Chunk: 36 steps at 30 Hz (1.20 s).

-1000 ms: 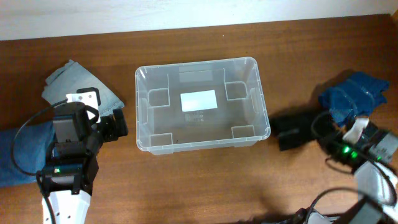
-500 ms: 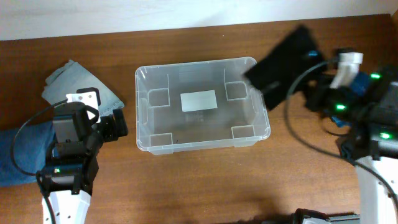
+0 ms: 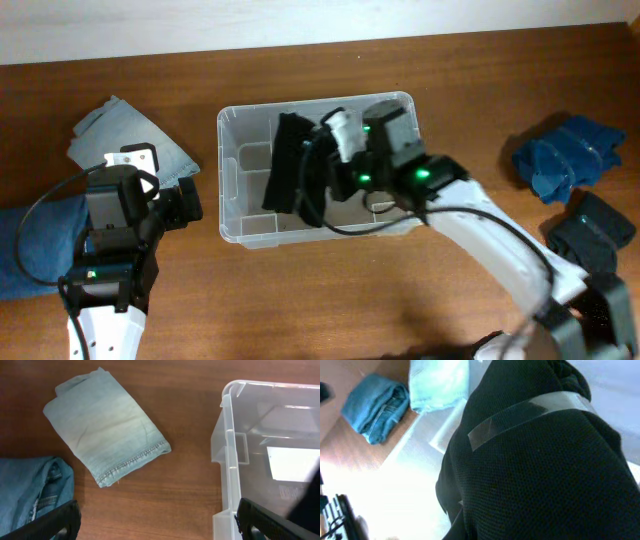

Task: Pack container
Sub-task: 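Carry the black bundle into the box's left side and release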

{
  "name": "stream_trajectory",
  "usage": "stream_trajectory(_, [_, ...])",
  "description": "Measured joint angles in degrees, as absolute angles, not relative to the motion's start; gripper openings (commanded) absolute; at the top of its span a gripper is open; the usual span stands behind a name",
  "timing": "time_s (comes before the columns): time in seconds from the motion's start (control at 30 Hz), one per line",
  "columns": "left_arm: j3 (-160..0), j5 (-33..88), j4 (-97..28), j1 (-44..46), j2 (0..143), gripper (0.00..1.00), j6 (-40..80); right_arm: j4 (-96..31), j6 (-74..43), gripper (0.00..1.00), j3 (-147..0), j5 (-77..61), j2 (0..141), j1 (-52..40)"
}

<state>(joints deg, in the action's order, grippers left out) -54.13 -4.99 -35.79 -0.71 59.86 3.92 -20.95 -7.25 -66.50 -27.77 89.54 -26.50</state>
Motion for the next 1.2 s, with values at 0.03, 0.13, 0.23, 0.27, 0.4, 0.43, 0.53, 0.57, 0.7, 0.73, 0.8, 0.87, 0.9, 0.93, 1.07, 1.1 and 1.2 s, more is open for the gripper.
stream_trajectory(0.03, [-54.13,-4.99,-35.83,-0.71,59.86,0.99,3.92,-19.75,-7.73,0.04,-66.5,-27.53,91.07,-27.07])
stream_trajectory(0.13, [-54.13,-5.02,-35.86,-0.71,59.86,0.99,3.92,-17.8,-9.02,0.04,-66.5,-26.89,94.87,-28.25])
stream_trajectory(0.23, [-54.13,-5.02,-35.86,-0.71,59.86,0.99,3.92,-17.89,-9.45,0.04,-66.5,-26.79,96.99,-28.6])
stream_trajectory(0.27, [-54.13,-5.02,-35.86,-0.71,59.86,0.99,3.92,-17.91,-9.45,0.04,-66.5,-26.83,97.67,-28.62])
stream_trajectory(0.4, [-54.13,-5.02,-35.86,-0.71,59.86,0.99,3.92,-17.93,-9.21,0.04,-66.5,-27.4,99.46,-28.62])
stream_trajectory(0.43, [-54.13,-5.02,-35.83,-0.71,59.86,0.99,3.92,-17.96,-9.1,0.04,-66.5,-27.73,99.61,-28.62])
stream_trajectory(0.53, [-54.13,-5.02,-35.86,-0.71,59.86,0.99,3.92,-18.15,-8.43,0.04,-66.5,-28.77,99.63,-28.62])
stream_trajectory(0.57, [-54.13,-5.02,-35.83,-0.71,59.86,0.99,3.92,-18.26,-8.12,0.04,-66.5,-29.15,99.63,-28.62])
stream_trajectory(0.7, [-54.13,-5.02,-35.83,-0.71,59.86,1.0,3.92,-18.57,-7.01,0.04,-66.5,-30.04,99.63,-28.64])
stream_trajectory(0.73, [-54.13,-5.02,-35.86,-0.71,59.86,1.0,3.92,-18.57,-6.59,0.04,-66.5,-30.09,99.63,-28.64])
stream_trajectory(0.8, [-54.13,-5.02,-35.83,-0.71,59.86,0.99,3.92,-18.59,-5.74,0.04,-66.5,-30.22,99.63,-28.64])
stream_trajectory(0.87, [-54.13,-5.02,-35.86,-0.71,59.86,1.0,3.92,-18.59,-4.84,0.04,-66.5,-30.3,99.63,-28.67])
stream_trajectory(0.9, [-54.13,-5.02,-35.86,-0.71,59.86,0.99,3.92,-18.57,-4.27,0.04,-66.5,-30.33,99.63,-28.71])
stream_trajectory(0.93, [-54.13,-5.02,-35.86,-0.71,59.86,0.99,3.92,-18.57,-3.9,0.04,-66.5,-30.35,99.68,-28.77])
stream_trajectory(1.07, [-54.13,-5.02,-35.83,-0.71,59.86,0.99,3.92,-17.72,-2.5,0.04,-66.5,-30.5,100.6,-29.69])
stream_trajectory(1.1, [-54.13,-5.02,-35.86,-0.71,59.86,1.0,3.92,-17.23,-2.31,0.05,-66.5,-30.5,101.03,-30.04])
stream_trajectory(1.2, [-54.13,-5.02,-35.86,-0.71,59.86,0.99,3.92,-15.64,-1.65,0.1,-66.5,-30.52,102.13,-31.07])
